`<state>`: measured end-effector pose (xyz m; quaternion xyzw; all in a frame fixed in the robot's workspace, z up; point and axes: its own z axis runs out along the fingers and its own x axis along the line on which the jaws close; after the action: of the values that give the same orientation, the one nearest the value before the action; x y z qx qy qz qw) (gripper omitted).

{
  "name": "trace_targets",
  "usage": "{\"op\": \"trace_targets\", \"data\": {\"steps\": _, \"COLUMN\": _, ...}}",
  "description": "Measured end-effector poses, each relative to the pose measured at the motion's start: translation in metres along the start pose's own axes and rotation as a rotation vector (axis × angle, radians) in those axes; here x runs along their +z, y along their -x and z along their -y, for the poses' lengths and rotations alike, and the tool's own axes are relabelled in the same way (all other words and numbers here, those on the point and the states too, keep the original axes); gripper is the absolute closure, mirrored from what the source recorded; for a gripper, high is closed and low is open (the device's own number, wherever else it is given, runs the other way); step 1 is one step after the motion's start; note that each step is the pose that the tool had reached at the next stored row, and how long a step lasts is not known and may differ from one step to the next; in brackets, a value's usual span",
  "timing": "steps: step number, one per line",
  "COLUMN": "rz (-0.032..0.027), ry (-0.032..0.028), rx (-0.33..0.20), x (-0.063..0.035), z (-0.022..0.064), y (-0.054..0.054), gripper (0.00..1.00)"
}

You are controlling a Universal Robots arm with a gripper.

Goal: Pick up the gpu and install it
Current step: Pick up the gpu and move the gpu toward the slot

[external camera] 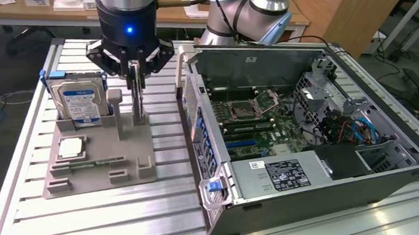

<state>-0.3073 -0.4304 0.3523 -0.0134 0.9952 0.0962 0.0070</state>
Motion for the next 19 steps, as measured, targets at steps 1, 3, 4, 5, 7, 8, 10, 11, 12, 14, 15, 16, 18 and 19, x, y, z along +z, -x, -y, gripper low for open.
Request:
{"op": "trace_targets", "data": {"steps": 1, "rz": 0.0000, "ry": 0.0002, "rx": 0.000, "x": -0.0007, "z": -0.0002, "y": 0.000, "gripper": 0.72}}
{"op": "trace_targets", "data": {"steps": 3, "rz": -0.0001, "ry": 0.0004, "rx": 0.000, "x": -0.0024, "z": -0.0005, "y": 0.000, "gripper": 0.72}}
{"op": "trace_targets", "data": {"steps": 4, "rz": -0.0001, "ry": 0.0004, "rx": 0.000, "x": -0.0035, "z": -0.0007, "y": 0.000, "gripper": 0.72}}
{"op": "trace_targets", "data": {"steps": 5, "rz": 0.0000, "ry": 0.0004, "rx": 0.000, "x": -0.0043, "z": -0.0008, "y": 0.000, "gripper": 0.72}}
{"op": "trace_targets", "data": {"steps": 7, "rz": 0.0000, "ry": 0.0005, "rx": 0.000, "x": -0.0060, "z": -0.0012, "y": 0.000, "gripper": 0.72}}
{"op": "trace_targets", "data": {"steps": 8, "rz": 0.0000, "ry": 0.0004, "rx": 0.000, "x": -0.0069, "z": -0.0013, "y": 0.000, "gripper": 0.72}}
{"op": "trace_targets", "data": {"steps": 10, "rz": 0.0000, "ry": 0.0006, "rx": 0.000, "x": -0.0088, "z": -0.0017, "y": 0.000, "gripper": 0.72}}
{"op": "trace_targets", "data": {"steps": 11, "rz": 0.0000, "ry": 0.0008, "rx": 0.000, "x": -0.0099, "z": -0.0019, "y": 0.000, "gripper": 0.72}}
{"op": "trace_targets", "data": {"steps": 12, "rz": 0.0000, "ry": 0.0012, "rx": 0.000, "x": -0.0111, "z": -0.0022, "y": 0.000, "gripper": 0.72}}
{"op": "trace_targets", "data": {"steps": 14, "rz": 0.0000, "ry": 0.0020, "rx": 0.000, "x": -0.0137, "z": -0.0027, "y": 0.000, "gripper": 0.72}}
{"op": "trace_targets", "data": {"steps": 15, "rz": 0.0002, "ry": 0.0045, "rx": 0.000, "x": -0.0224, "z": -0.0044, "y": 0.000, "gripper": 0.72}}
{"op": "trace_targets", "data": {"steps": 16, "rz": 0.0000, "ry": 0.0044, "rx": 0.000, "x": -0.0239, "z": -0.0047, "y": 0.000, "gripper": 0.72}}
{"op": "trace_targets", "data": {"steps": 18, "rz": 0.0001, "ry": 0.0038, "rx": 0.000, "x": -0.0253, "z": -0.0049, "y": 0.000, "gripper": 0.72}}
{"op": "trace_targets", "data": {"steps": 19, "rz": 0.0000, "ry": 0.0025, "rx": 0.000, "x": -0.0259, "z": -0.0050, "y": 0.001, "gripper": 0.72}}
